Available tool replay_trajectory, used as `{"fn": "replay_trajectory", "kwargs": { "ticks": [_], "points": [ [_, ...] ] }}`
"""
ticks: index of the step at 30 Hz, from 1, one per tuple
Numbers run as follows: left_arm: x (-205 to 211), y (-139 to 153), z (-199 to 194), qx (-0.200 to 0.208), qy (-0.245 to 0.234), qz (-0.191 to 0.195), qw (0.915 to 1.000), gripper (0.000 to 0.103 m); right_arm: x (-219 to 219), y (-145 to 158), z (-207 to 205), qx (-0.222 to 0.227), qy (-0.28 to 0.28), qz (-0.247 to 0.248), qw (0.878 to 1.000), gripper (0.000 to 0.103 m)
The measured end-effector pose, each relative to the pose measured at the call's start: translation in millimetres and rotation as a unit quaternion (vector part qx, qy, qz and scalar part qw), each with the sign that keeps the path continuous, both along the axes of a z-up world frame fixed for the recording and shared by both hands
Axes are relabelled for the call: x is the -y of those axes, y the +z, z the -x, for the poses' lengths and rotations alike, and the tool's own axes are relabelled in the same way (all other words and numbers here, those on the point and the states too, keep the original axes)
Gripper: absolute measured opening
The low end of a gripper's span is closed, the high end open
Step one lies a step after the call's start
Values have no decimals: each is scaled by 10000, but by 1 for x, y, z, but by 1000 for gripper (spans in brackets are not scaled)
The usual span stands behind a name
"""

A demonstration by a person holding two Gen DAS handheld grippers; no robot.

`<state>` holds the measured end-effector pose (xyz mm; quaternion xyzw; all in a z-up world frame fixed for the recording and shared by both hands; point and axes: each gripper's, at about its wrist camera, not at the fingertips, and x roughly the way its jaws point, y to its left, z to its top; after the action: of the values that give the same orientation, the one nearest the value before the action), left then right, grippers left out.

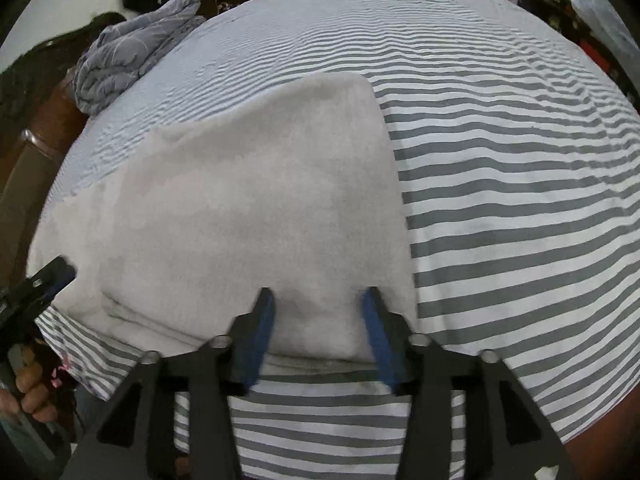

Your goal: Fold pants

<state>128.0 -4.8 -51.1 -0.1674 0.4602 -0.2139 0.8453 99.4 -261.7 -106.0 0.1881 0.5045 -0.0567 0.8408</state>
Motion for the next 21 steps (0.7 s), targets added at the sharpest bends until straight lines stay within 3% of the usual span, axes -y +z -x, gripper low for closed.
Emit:
{"fn": "replay_trajectory", "kwargs": {
  "ticks": [6,10,14,21],
  "points": [
    [-105,10,20,-147,945,781,9923,60,-20,21,3,169,-58,188,9997,54],
    [-171,-16,31,-550,1744,1563,9706,60,-36,31,6,267,29,331,9991,55],
    [-204,-42,32,-841,2178,2220,9467,60,-48,33,9,305,10,258,9992,55],
    [-221,-75,17,-1167,2496,2606,9253,60,-62,36,4,320,42,279,9991,55]
  ]
}}
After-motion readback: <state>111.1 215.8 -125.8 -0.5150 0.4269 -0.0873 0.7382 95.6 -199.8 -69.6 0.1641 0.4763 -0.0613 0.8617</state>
